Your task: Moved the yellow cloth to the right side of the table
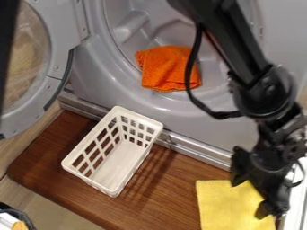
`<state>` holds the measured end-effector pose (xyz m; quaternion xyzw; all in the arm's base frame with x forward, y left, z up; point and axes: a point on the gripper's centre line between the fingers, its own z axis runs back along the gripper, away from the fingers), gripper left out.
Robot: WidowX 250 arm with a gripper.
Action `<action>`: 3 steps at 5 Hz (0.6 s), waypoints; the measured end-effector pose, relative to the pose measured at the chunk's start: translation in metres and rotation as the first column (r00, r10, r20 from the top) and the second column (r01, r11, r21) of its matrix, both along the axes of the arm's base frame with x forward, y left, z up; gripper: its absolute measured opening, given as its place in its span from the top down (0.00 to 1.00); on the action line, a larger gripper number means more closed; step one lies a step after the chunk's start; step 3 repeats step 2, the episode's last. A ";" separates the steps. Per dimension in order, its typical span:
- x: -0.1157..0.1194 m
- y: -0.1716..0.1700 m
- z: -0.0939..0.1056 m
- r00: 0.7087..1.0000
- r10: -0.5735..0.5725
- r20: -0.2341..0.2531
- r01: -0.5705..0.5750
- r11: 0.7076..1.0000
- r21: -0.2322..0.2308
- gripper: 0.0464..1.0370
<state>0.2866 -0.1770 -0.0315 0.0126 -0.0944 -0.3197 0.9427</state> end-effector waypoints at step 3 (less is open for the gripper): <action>-0.015 0.000 0.042 0.996 0.043 0.078 -0.048 0.997 0.067 0.04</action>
